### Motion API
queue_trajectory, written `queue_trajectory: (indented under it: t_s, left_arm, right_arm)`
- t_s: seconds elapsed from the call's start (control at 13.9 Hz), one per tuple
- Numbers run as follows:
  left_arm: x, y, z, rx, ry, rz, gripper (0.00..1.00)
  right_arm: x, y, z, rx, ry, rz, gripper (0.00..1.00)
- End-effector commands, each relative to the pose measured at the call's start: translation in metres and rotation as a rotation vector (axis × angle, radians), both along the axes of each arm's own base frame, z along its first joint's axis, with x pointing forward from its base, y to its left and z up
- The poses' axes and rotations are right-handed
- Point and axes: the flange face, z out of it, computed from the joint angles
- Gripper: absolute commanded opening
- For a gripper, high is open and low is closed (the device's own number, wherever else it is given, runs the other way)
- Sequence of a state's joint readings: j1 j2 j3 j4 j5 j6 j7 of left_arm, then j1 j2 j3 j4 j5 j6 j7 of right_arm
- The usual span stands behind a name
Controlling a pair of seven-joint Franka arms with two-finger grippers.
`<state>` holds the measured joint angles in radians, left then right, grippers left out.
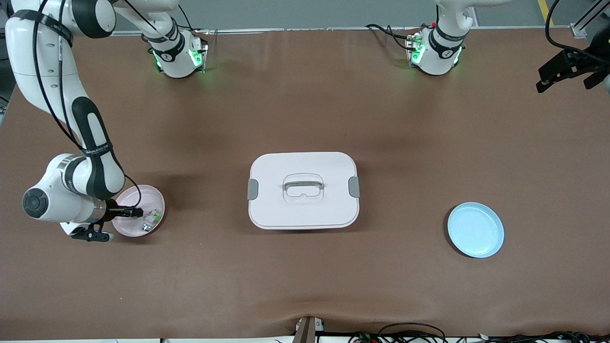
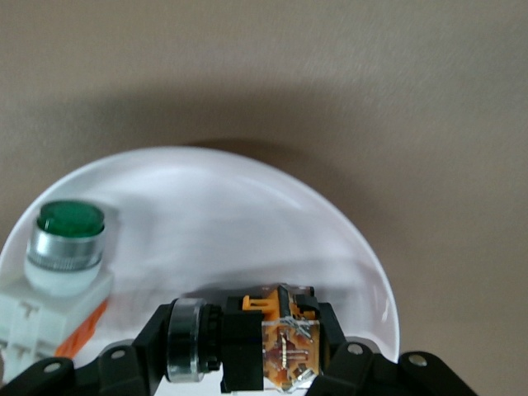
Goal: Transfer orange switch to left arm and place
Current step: 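Close the right gripper on the orange-topped black switch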
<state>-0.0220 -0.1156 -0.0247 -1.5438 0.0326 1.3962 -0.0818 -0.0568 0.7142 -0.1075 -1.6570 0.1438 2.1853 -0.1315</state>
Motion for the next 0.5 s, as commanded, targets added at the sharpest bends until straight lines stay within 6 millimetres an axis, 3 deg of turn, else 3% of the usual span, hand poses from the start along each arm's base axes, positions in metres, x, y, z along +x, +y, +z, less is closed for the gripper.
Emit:
queue_trajectory:
  t_s: [0.0,0.22,0.43]
  left_arm:
    - [0.0,-0.002,0.0,0.004,-0.016,-0.021,1.0]
    - [0.0,0.0,0.0,0.003,-0.016,-0.019,1.0]
    - [-0.004,-0.001,0.005,0.003,-0.027,-0.022,1.0]
  right_arm:
    - [0.001,0.006,0.03,0.041,0.042,-0.003,0.27]
    - [0.002,0.014,0.075,0.1,0.063,-0.035,0.27]
    - [-0.004,0.05,0.111,0.097,0.132,-0.133,0.27]
